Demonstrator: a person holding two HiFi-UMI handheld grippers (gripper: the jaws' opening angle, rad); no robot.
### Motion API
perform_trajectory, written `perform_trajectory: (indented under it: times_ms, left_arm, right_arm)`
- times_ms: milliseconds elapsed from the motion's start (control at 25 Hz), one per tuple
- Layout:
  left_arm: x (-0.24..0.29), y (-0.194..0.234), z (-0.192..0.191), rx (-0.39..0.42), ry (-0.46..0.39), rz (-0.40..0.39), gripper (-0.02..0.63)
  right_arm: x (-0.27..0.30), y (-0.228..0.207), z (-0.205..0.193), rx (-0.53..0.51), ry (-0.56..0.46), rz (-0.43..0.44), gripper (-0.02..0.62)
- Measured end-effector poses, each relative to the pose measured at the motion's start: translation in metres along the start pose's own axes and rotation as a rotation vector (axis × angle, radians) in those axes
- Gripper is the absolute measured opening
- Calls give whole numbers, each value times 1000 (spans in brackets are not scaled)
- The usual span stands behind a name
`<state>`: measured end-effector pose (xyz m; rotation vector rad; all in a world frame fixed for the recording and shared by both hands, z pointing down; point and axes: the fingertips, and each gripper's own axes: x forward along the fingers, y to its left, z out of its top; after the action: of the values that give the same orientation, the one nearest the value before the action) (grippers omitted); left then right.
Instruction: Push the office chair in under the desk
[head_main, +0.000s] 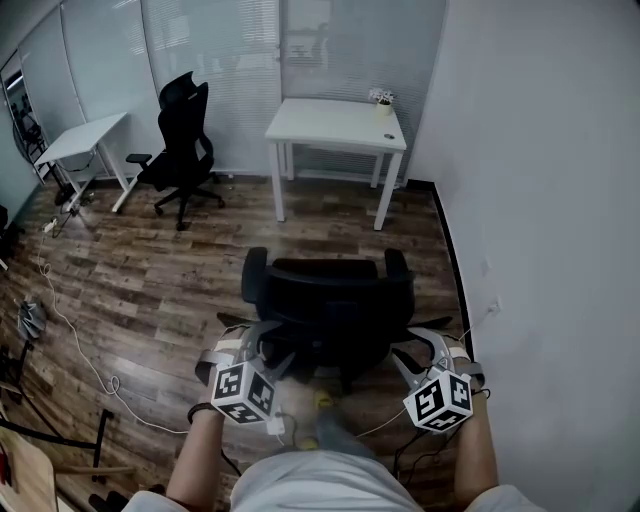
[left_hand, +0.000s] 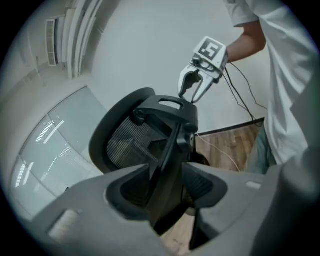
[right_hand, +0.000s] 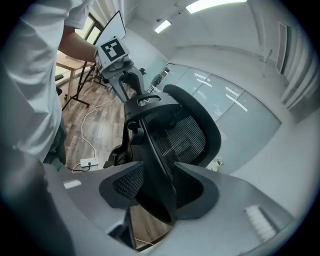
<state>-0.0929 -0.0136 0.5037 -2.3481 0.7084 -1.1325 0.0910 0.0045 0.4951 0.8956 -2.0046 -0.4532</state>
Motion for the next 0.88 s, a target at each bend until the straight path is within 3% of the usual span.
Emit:
perform_trajectory:
  times_ms: [440,880]
  left_arm:
    - [18,2,-13,105,93,-43,202]
    - [29,3,-16,147,122,-27,202]
  right_arm:
    - [26,1,-11,-157,85,42,173]
    - [31,-2,-11,-122,63,25,176]
